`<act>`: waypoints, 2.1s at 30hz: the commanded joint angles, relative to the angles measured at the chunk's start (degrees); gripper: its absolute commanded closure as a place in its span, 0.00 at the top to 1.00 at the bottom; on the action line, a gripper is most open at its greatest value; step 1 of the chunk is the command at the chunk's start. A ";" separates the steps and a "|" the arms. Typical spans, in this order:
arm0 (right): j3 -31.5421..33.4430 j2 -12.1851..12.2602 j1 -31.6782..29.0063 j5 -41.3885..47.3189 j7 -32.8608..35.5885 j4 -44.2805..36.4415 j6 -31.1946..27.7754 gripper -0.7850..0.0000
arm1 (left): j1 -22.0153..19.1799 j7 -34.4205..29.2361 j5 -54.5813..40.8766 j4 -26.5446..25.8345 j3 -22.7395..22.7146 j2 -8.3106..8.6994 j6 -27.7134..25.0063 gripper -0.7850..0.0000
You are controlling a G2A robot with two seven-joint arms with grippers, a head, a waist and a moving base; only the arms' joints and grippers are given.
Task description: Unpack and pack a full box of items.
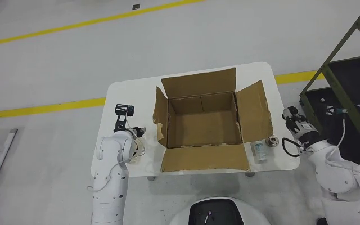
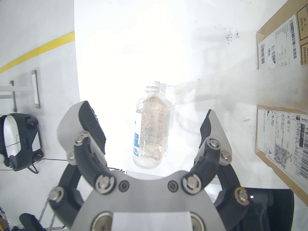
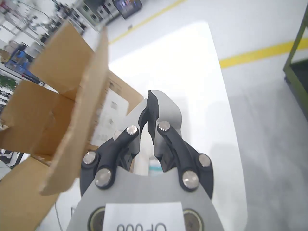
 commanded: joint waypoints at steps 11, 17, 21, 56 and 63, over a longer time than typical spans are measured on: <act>-6.99 0.20 2.09 -10.15 -7.27 -9.20 -2.72 0.00 | 0.00 0.00 0.00 0.00 0.00 0.00 0.00 1.00; -14.17 -0.03 5.87 -11.20 -5.07 -6.68 -2.10 0.00 | 0.00 0.00 0.00 0.00 0.00 0.00 0.00 1.00; -15.20 -0.14 5.96 -9.25 -4.98 -5.86 -1.75 0.00 | 0.00 0.00 0.00 0.00 0.00 0.00 0.00 1.00; -15.20 -0.14 5.96 -9.25 -4.98 -5.86 -1.75 0.00 | -0.77 -8.95 -7.82 6.17 -6.19 1.62 -6.88 1.00; -15.20 -0.14 5.96 -9.25 -4.98 -5.86 -1.75 0.00 | -0.53 -6.55 -7.98 9.12 -6.63 1.96 -6.76 1.00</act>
